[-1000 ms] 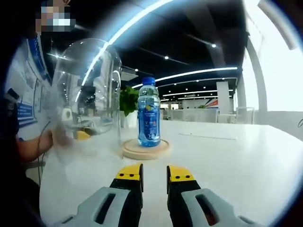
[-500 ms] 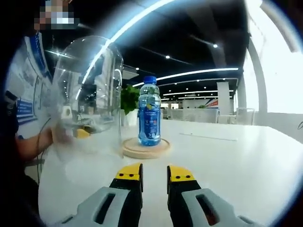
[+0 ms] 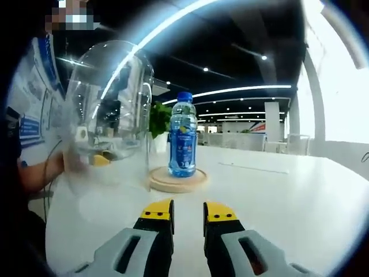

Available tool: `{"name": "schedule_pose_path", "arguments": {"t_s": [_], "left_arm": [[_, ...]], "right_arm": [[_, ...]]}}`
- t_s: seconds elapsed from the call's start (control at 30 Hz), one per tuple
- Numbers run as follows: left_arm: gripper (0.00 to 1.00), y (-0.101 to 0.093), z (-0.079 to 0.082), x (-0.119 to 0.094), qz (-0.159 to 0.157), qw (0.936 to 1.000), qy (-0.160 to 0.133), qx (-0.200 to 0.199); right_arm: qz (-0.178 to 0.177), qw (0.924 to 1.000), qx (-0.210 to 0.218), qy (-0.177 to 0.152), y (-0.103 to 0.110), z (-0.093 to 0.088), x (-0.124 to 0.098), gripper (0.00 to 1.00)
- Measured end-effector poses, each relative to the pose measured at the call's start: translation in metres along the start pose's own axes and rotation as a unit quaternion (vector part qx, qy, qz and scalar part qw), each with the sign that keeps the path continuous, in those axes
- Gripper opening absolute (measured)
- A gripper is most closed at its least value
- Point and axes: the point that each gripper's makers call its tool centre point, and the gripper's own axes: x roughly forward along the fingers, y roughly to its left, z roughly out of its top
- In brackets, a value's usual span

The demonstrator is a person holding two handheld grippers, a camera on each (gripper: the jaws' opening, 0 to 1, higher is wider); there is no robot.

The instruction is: Open the cover put in the Mizone put the cover back on

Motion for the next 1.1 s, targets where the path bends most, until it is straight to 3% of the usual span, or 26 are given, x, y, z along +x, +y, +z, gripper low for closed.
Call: {"name": "schedule_pose_path", "arguments": {"t_s": [0.83,0.9,1.1], "left_arm": [[0.22,0.0011,0.0037,-0.0013,-0.002,0.9999,-0.011,-0.007],[0.22,0.0007,0.0051,-0.0018,-0.004,0.9998,-0.015,-0.009],[0.22,0.0012,0.0063,-0.0022,-0.003,0.9998,-0.018,-0.012]], "right_arm": [[0.001,0.9999,-0.011,0.002,0.0018,-0.0002,0.0005,0.13],[0.006,0.9997,0.014,-0.018,0.0014,0.006,-0.0015,0.13],[0.004,0.9997,0.02,-0.012,-0.0003,0.0038,-0.0014,0.13]]}}
